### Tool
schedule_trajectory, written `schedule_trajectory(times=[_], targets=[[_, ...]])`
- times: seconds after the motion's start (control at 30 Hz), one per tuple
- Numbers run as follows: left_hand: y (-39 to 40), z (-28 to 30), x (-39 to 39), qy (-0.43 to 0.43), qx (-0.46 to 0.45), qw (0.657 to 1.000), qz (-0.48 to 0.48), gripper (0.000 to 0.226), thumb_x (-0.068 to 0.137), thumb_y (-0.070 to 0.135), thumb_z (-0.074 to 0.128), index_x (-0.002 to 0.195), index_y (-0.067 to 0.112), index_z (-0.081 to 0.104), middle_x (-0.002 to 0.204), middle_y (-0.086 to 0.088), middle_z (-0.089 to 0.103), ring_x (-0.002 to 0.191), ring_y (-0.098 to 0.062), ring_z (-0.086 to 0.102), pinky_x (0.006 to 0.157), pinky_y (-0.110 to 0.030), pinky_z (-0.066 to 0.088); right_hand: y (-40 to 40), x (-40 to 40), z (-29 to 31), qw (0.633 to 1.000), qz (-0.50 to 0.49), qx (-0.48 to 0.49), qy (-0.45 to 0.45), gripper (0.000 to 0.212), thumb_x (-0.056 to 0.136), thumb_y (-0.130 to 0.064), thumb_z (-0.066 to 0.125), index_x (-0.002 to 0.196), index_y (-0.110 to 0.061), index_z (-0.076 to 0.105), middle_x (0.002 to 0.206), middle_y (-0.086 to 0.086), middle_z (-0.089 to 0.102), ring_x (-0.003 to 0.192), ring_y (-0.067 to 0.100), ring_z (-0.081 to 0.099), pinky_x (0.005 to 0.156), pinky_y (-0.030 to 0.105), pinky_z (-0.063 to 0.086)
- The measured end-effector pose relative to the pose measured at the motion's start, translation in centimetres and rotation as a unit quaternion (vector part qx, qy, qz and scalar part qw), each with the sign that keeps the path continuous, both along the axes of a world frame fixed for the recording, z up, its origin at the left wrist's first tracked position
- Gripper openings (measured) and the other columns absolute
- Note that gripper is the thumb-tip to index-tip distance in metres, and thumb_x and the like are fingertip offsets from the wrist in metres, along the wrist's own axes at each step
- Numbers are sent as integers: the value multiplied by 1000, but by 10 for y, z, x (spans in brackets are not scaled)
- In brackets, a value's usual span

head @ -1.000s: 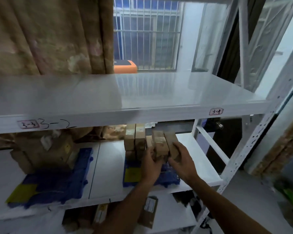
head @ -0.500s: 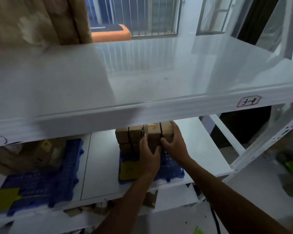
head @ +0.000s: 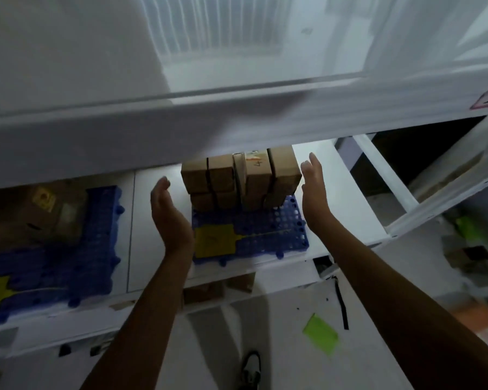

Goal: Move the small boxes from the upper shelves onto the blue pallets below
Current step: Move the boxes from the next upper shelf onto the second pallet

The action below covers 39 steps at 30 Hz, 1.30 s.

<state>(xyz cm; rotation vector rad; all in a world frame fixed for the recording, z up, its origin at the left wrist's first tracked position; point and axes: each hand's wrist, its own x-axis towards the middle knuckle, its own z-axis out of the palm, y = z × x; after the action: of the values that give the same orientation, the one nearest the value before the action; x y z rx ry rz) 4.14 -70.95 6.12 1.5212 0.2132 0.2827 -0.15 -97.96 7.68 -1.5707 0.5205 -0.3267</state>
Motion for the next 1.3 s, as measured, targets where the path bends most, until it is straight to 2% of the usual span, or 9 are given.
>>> schedule_trajectory(times=[0.27,0.4,0.5,0.67,0.83,0.93,1.0,1.1,1.3], targets=[[3,9,69,167,-86,972,-141,51,102,55,41,144,30,56,152,8,52,144,-13,40,122,-50,24,-9,16,7,996,13,70,62,64,106,-56,36,162,-26,35,168,0,36,156,16,31,130,46,20],[-6,13,66,172,-81,960,-206,43,98,60,45,121,39,74,123,12,74,123,-15,63,87,-36,51,-13,29,3,991,62,76,87,45,104,-58,33,96,-35,70,103,-8,75,95,-1,68,101,36,50],[-14,14,59,183,-87,957,-210,39,98,58,44,101,43,80,108,15,78,114,-13,66,73,-28,55,-12,34,5,987,109,75,87,55,103,-61,26,104,-25,68,95,-5,76,79,1,70,78,28,51],[-19,12,55,180,-92,958,-201,37,97,55,44,97,43,80,102,18,78,111,-10,65,70,-28,55,-12,38,8,986,118,88,75,56,108,-56,23,92,-32,71,87,-13,80,76,-6,73,74,27,50],[-11,13,54,173,-84,963,-189,41,94,61,44,117,42,72,118,18,73,124,-15,58,96,-38,49,-14,31,19,989,117,76,47,56,99,-66,26,113,-31,69,94,-15,80,83,-4,74,83,31,52],[1,6,53,133,-55,971,-193,55,101,62,37,150,39,48,155,13,48,144,-15,42,123,-49,24,-22,19,17,992,128,12,-16,69,92,-66,43,149,-29,49,145,-5,62,131,9,60,110,41,49],[7,2,48,86,-24,969,-231,60,96,65,41,153,45,39,161,12,39,149,-13,36,123,-46,23,-22,10,11,980,175,-81,-37,92,88,-59,62,164,-25,22,164,-7,36,145,15,45,112,30,48],[7,1,45,41,5,955,-292,63,97,51,57,155,42,36,154,8,50,142,-14,48,113,-44,41,-18,8,6,967,191,-162,-41,116,79,-46,88,166,-32,12,156,-19,37,138,4,49,101,18,52],[2,-5,47,20,53,956,-289,96,80,21,86,157,35,32,144,5,57,127,-6,59,94,-25,57,-9,19,0,938,157,-307,-47,116,73,-51,88,164,-24,21,160,-5,44,142,20,50,108,52,52]])
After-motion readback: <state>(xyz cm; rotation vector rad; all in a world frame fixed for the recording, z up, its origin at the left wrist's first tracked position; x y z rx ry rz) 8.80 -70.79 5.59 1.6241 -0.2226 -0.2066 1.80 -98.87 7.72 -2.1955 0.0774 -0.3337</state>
